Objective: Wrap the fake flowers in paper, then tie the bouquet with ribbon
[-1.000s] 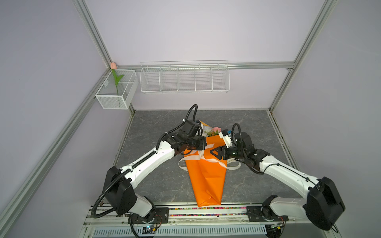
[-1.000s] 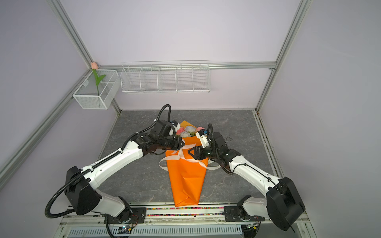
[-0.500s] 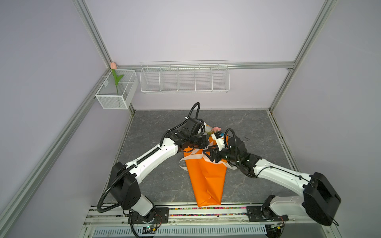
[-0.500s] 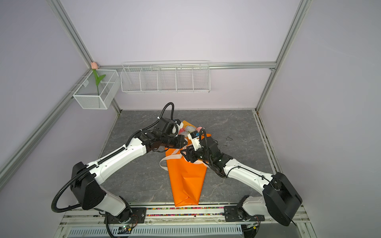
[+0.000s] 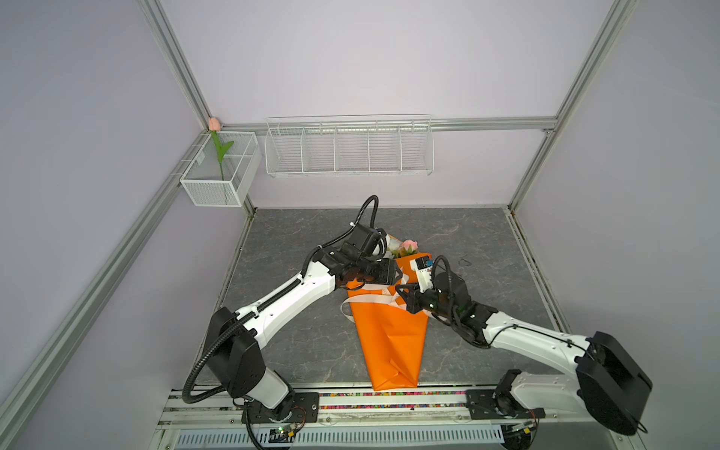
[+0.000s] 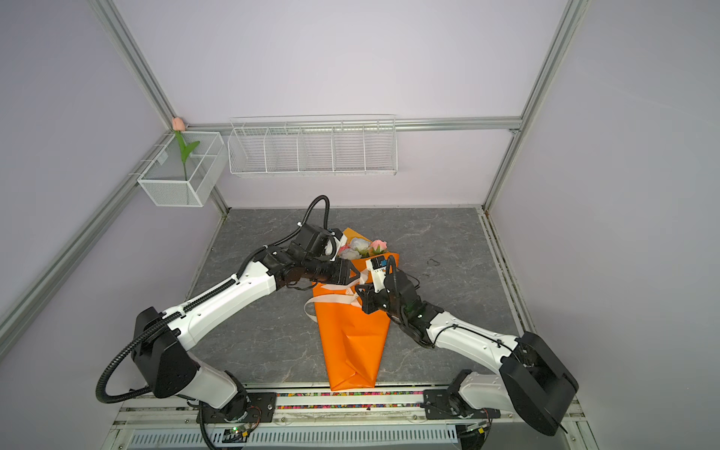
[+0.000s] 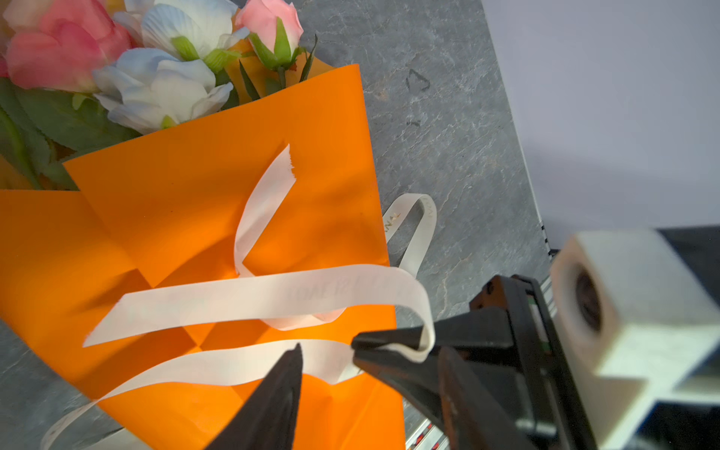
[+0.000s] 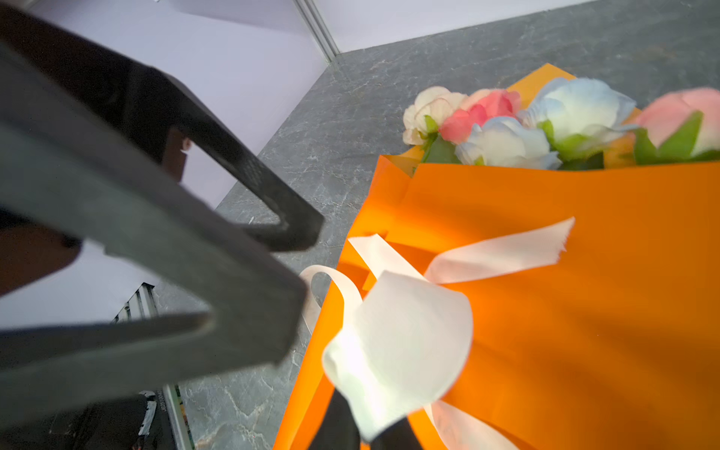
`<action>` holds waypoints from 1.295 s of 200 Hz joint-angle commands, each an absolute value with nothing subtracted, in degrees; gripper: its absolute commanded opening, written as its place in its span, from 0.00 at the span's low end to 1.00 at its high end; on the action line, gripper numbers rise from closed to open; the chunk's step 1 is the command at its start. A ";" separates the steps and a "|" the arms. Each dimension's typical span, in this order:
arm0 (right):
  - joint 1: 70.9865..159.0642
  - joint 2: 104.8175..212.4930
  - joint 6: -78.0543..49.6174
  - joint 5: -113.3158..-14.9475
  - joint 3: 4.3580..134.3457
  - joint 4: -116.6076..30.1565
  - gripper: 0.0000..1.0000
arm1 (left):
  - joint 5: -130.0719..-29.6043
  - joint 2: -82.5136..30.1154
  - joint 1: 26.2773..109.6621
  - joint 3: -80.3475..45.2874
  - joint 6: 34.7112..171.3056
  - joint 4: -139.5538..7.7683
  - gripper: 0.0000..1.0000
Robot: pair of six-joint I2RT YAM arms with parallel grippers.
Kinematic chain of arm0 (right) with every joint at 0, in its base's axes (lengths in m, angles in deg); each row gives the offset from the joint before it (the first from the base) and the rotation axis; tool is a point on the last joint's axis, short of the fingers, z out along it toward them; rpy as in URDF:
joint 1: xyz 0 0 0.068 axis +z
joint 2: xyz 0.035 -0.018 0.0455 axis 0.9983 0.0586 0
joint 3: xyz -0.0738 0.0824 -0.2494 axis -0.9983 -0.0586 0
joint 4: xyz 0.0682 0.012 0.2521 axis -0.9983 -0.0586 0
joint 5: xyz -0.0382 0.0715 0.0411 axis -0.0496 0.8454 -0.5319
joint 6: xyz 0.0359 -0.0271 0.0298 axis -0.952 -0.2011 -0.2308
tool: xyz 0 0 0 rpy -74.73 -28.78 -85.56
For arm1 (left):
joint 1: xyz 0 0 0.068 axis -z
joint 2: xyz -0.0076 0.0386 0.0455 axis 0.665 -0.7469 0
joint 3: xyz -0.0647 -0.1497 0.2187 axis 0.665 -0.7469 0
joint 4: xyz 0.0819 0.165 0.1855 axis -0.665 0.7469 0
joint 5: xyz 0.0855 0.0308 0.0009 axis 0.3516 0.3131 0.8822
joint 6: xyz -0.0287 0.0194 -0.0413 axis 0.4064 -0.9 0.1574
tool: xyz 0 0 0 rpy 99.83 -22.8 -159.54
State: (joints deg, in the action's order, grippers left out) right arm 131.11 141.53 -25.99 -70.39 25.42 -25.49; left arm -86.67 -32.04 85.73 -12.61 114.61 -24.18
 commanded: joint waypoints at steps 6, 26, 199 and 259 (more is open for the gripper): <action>132.85 138.14 -30.48 -73.85 22.11 -26.71 0.13 | -86.79 -30.56 85.80 -15.53 112.92 -21.98 0.58; 134.01 137.83 -31.99 -76.24 22.28 -29.47 0.14 | -88.22 -32.38 85.80 -16.17 111.85 -21.40 0.42; 135.11 143.10 -34.58 -79.26 22.41 -28.43 0.15 | -86.29 -52.00 87.38 -7.21 110.06 -13.73 0.51; 135.07 143.02 -34.54 -78.93 22.33 -28.28 0.15 | -85.96 -55.28 87.85 -6.90 113.08 -17.74 0.50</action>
State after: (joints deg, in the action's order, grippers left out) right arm 134.76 143.10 -33.84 -78.04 22.89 -29.66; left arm -86.78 -52.26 87.31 -8.04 111.46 -16.55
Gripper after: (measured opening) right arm 0.149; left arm 0.504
